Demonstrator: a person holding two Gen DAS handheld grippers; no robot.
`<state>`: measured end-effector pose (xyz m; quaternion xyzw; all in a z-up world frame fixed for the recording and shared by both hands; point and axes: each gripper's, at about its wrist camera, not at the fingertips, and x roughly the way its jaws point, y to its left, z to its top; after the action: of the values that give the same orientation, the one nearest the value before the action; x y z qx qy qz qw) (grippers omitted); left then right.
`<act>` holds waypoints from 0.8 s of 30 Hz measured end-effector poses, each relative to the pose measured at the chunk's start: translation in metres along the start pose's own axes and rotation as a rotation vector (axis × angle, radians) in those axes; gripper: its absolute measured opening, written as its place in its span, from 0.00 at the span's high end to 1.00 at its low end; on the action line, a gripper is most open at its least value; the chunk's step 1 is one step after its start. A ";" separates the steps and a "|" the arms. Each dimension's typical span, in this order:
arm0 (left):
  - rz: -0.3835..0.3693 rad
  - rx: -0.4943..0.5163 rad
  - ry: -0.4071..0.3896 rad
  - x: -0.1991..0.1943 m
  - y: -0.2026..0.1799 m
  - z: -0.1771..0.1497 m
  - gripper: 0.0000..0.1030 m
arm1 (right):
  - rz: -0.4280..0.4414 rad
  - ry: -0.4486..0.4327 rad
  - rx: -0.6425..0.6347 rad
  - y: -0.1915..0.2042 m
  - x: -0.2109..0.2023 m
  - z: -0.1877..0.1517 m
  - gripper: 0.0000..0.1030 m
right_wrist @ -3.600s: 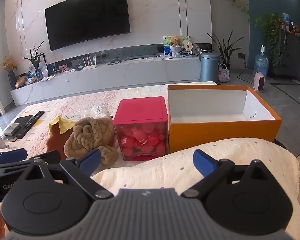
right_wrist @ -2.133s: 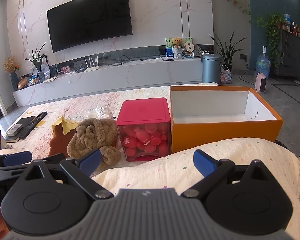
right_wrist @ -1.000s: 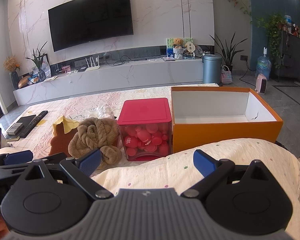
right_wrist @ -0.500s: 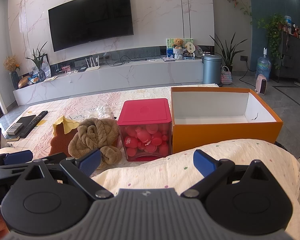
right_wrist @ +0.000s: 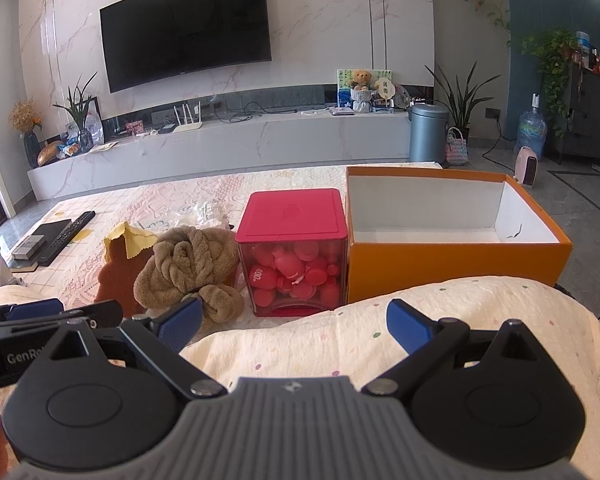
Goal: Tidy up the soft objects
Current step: 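Grasp the brown towel with the right tool while the left tool grasps the bear sponge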
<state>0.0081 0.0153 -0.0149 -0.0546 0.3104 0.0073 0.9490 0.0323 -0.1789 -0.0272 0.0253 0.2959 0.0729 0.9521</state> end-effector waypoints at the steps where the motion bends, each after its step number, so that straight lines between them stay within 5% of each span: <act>1: -0.009 -0.001 0.001 -0.001 0.003 0.002 0.29 | 0.002 0.005 -0.004 0.000 0.003 0.001 0.06; 11: -0.028 0.059 0.055 0.025 0.027 0.015 0.54 | 0.073 0.048 -0.101 0.022 0.043 0.018 0.10; 14: -0.015 0.059 0.074 0.037 0.039 0.022 0.54 | 0.092 0.080 -0.146 0.033 0.061 0.022 0.16; 16: 0.009 0.077 0.085 0.047 0.047 0.028 0.52 | 0.108 0.098 -0.166 0.040 0.074 0.025 0.16; 18: 0.029 0.109 0.095 0.057 0.052 0.031 0.32 | 0.124 0.115 -0.188 0.049 0.088 0.026 0.16; 20: 0.046 0.140 0.103 0.066 0.054 0.034 0.24 | 0.129 0.135 -0.216 0.057 0.101 0.028 0.16; 24: 0.061 0.184 0.205 0.092 0.058 0.038 0.21 | 0.166 0.186 -0.268 0.072 0.129 0.029 0.16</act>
<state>0.1023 0.0750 -0.0442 0.0415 0.4065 0.0022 0.9127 0.1447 -0.0877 -0.0691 -0.0843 0.3672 0.1918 0.9062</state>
